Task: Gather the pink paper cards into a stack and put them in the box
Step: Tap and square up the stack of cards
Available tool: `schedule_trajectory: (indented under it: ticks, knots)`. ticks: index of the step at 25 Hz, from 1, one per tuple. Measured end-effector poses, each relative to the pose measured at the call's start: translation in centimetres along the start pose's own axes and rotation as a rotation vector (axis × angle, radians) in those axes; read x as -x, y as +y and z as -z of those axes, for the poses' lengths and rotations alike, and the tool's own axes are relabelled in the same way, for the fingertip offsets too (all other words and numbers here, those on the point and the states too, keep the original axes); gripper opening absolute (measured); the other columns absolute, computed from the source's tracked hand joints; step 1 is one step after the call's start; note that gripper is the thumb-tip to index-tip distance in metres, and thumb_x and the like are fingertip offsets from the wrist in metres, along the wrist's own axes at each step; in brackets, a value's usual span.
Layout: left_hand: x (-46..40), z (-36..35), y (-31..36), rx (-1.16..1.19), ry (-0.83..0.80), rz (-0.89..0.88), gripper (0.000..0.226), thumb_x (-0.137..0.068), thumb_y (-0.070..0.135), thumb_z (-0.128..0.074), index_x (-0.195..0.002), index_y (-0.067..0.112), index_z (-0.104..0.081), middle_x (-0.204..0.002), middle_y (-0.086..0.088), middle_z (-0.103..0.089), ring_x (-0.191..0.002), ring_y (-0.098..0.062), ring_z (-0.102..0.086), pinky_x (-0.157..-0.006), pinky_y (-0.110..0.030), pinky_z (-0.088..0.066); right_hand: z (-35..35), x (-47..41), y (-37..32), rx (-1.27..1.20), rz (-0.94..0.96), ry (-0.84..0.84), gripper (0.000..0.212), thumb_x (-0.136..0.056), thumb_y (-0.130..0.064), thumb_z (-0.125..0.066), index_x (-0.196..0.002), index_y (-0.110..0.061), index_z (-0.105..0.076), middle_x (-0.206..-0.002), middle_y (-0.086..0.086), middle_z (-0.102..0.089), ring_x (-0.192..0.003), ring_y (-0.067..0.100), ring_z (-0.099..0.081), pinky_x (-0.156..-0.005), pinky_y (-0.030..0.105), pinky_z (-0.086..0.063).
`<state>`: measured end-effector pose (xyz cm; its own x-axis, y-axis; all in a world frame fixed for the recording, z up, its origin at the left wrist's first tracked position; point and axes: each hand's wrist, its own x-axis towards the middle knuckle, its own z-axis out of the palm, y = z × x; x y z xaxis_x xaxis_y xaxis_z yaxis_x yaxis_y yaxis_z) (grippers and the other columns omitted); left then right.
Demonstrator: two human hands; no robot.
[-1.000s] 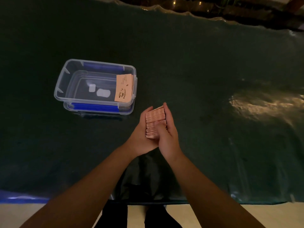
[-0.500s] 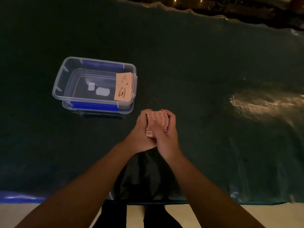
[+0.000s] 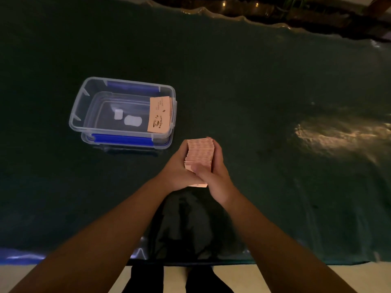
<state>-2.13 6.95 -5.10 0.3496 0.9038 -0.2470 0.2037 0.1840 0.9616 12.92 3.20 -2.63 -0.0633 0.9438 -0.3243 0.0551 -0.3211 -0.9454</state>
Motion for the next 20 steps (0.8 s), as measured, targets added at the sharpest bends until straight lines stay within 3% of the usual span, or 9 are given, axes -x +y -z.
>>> schedule_trajectory:
  ticks: [3, 6, 8, 12, 15, 18, 20]
  knots:
    - [0.1, 0.2, 0.0, 0.107, -0.045, 0.073, 0.1, -0.059, 0.003, -0.099, -0.14, 0.036, -0.051, -0.126, 0.018, -0.07, -0.121, 0.002, -0.064, -0.087, -0.014, -0.055, 2.1, 0.5, 0.6, 0.059, 0.007, -0.114, 0.106, -0.072, -0.026, -0.082, -0.163, -0.03, -0.027, -0.164, 0.003, -0.042, -0.151, 0.019, -0.044, -0.122, 0.053, -0.04]
    - [0.5, -0.2, 0.5, 0.245, -0.065, 0.184, 0.095, -0.062, -0.009, -0.092, -0.145, 0.018, -0.054, -0.127, -0.002, -0.073, -0.122, -0.017, -0.068, -0.089, -0.03, -0.06, 3.6, 1.4, 1.2, 0.057, -0.016, -0.146, 0.114, -0.065, -0.023, -0.089, -0.16, -0.042, -0.028, -0.16, -0.006, -0.042, -0.147, 0.014, -0.047, -0.119, 0.047, -0.045]
    - [0.8, -0.6, 0.8, 0.394, -0.084, 0.21, 0.08, -0.065, -0.007, -0.086, -0.139, 0.009, -0.059, -0.123, -0.012, -0.075, -0.12, -0.028, -0.07, -0.093, -0.042, -0.061, 4.2, 2.0, 1.5, 0.014, -0.034, -0.134, 0.114, -0.061, -0.014, -0.094, -0.153, -0.047, -0.035, -0.154, -0.006, -0.049, -0.14, 0.013, -0.055, -0.109, 0.04, -0.053]
    - [0.7, -0.5, 1.8, 0.477, -0.149, 0.188, 0.071, -0.064, 0.003, -0.087, -0.13, 0.013, -0.062, -0.116, -0.009, -0.078, -0.119, -0.03, -0.07, -0.09, -0.038, -0.061, 4.8, 2.3, 1.8, -0.029, -0.045, -0.074, 0.097, -0.068, 0.008, -0.088, -0.147, -0.029, -0.045, -0.135, -0.006, -0.067, -0.129, 0.015, -0.066, -0.094, 0.032, -0.06]
    - [0.2, 0.9, 2.1, 0.387, -0.147, 0.144, 0.097, -0.058, 0.003, -0.09, -0.142, 0.025, -0.047, -0.133, -0.01, -0.068, -0.127, -0.027, -0.065, -0.097, -0.045, -0.059, 6.3, 2.0, 1.3, 0.005, -0.064, -0.025, 0.094, -0.062, 0.005, -0.088, -0.141, -0.027, -0.048, -0.13, -0.005, -0.069, -0.124, 0.015, -0.068, -0.092, 0.031, -0.06]
    - [-0.5, 2.5, 1.9, 0.042, -0.124, 0.111, 0.1, -0.052, 0.02, -0.099, -0.134, 0.044, -0.047, -0.134, 0.013, -0.066, -0.127, -0.009, -0.063, -0.106, -0.044, -0.054, 8.0, 1.4, 0.6, 0.091, -0.05, 0.004, 0.098, -0.052, -0.008, -0.088, -0.14, -0.027, -0.048, -0.134, 0.004, -0.066, -0.125, 0.021, -0.067, -0.097, 0.042, -0.06]
    - [-0.8, 2.5, 1.8, -0.176, -0.13, 0.131, 0.099, -0.05, 0.031, -0.1, -0.13, 0.05, -0.045, -0.13, 0.023, -0.063, -0.124, 0.004, -0.058, -0.11, -0.036, -0.048, 8.5, 0.9, 0.8, 0.16, -0.044, 0.001, 0.106, -0.055, -0.003, -0.084, -0.149, -0.027, -0.041, -0.137, 0.003, -0.063, -0.124, 0.018, -0.067, -0.103, 0.048, -0.058]
